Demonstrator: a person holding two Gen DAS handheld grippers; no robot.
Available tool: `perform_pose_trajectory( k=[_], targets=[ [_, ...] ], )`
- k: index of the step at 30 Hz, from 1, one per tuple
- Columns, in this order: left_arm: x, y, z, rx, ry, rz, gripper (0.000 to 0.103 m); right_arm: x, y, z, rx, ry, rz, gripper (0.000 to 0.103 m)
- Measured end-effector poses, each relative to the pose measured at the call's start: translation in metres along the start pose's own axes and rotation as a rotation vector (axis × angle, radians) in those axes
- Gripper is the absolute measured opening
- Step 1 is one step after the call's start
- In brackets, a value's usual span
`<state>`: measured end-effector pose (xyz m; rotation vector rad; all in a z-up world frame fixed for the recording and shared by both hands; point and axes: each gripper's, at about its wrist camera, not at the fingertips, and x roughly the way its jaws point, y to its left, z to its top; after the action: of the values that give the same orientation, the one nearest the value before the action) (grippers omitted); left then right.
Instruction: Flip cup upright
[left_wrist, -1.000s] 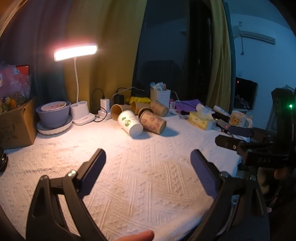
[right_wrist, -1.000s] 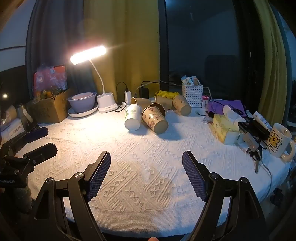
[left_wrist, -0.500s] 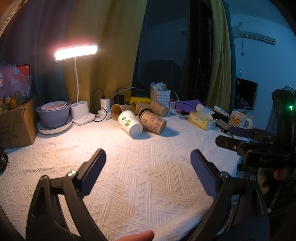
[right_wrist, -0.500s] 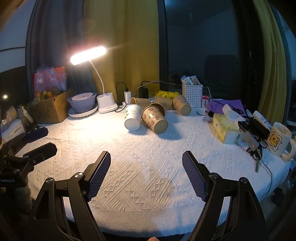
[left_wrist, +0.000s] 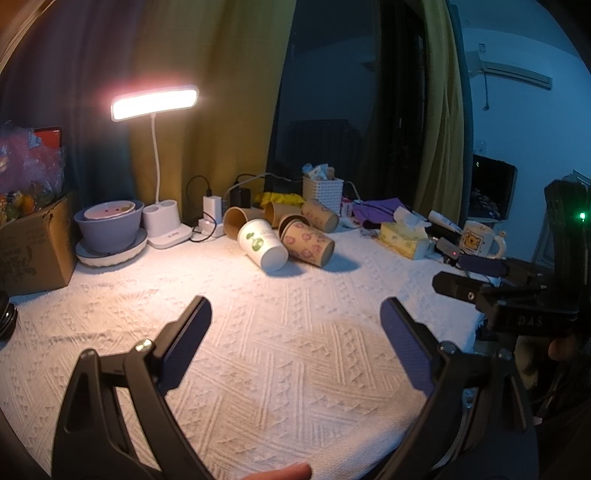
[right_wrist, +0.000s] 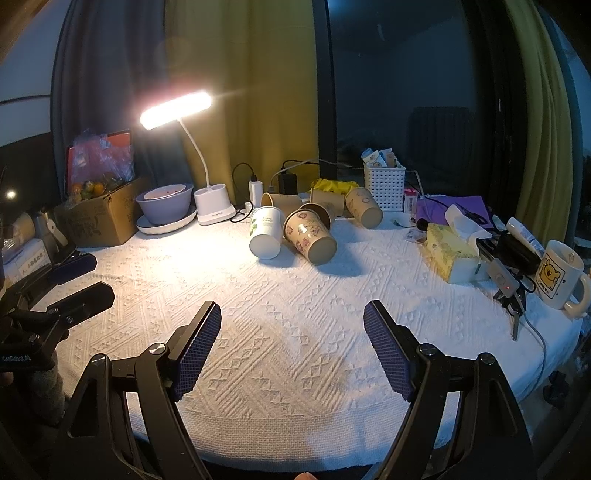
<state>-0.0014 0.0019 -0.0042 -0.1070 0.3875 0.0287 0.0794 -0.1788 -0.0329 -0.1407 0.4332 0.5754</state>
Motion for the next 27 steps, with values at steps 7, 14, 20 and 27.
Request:
perform_pose_trajectory(
  k=[7,14,20,27],
  targets=[
    [-0.0007,0.0000,0.0009,0.003,-0.001,-0.005,0.094,0.0001,0.0000,-0.0005,0.003,0.000,0.001,0.082],
    [-0.0012,-0.0006,0.0009,0.003,-0.001,-0.006,0.094,0.0026,-0.0020,-0.0019,0.004,0.000,0.001,0.082],
    [-0.0013,-0.0020,0.0007,0.004,0.000,-0.006,0.094,-0.0005,0.0019,-0.0009,0.006,0.000,0.002,0.082],
    [-0.0015,-0.0022,0.0004,0.003,0.000,-0.006,0.094,-0.0008,0.0007,-0.0012,0.006,0.000,0.003,0.082]
  ],
)
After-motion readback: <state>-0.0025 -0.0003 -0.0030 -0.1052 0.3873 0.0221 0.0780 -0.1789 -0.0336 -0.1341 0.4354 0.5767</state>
